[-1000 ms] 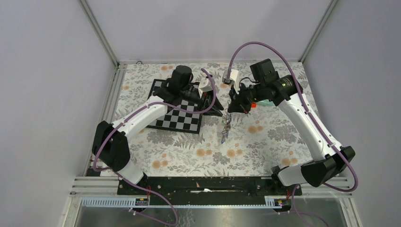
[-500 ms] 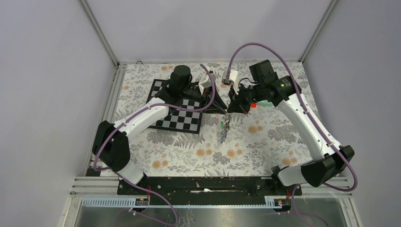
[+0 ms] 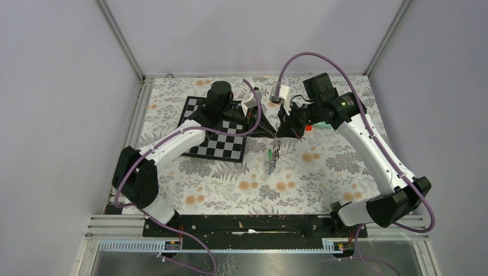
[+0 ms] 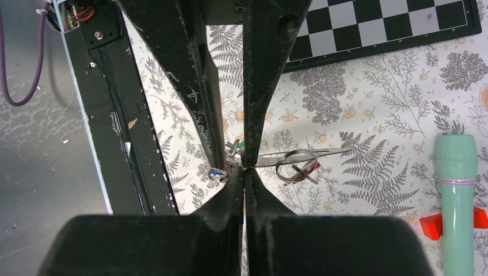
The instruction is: Put the keys on the keyring
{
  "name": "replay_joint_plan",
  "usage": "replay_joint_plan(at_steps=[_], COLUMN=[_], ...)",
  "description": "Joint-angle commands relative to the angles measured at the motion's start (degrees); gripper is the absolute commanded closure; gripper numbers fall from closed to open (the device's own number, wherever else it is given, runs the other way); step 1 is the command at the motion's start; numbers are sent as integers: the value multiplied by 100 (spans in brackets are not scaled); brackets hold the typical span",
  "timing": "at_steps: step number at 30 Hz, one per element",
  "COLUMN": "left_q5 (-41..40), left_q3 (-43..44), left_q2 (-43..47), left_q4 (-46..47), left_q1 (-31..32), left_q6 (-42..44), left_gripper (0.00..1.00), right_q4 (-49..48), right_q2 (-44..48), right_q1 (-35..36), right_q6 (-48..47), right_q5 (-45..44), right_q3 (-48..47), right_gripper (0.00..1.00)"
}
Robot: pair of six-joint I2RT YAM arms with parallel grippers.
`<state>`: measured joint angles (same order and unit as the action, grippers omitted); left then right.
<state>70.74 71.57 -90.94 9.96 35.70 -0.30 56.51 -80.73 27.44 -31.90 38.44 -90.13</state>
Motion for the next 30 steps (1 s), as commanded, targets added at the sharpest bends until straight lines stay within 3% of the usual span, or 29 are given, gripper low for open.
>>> replay_joint_plan(at_steps=[1,6,12,19,22,27,30], left_q5=[204,219,162,186,183,179,167], left_q3=[-32,-63,-117,-200,-230,-226,-231], left_q2=[98,96,102,135,121,117,122], left_q4=[103,104,78,96,218,340,393], left_q1=[24,24,24,15,16,16,16], left_q6=[135,150,200,222,96,47,-80], left_gripper=[83,89,81,81,85,100,100], right_q4=[-251,-264,-288,-319,-342,-374,-397], right_q2=[160,160,179,205,200,198,194], right_q1=[42,42,40,42,42,42,44], right_q6=[71,89,92,106,129,162,184], right_q5=[183,170,147,147,163,182,194], right_q3=[-48,-37,-32,-9,-5,17,30], right_gripper=[100,100,100,100,100,100,100])
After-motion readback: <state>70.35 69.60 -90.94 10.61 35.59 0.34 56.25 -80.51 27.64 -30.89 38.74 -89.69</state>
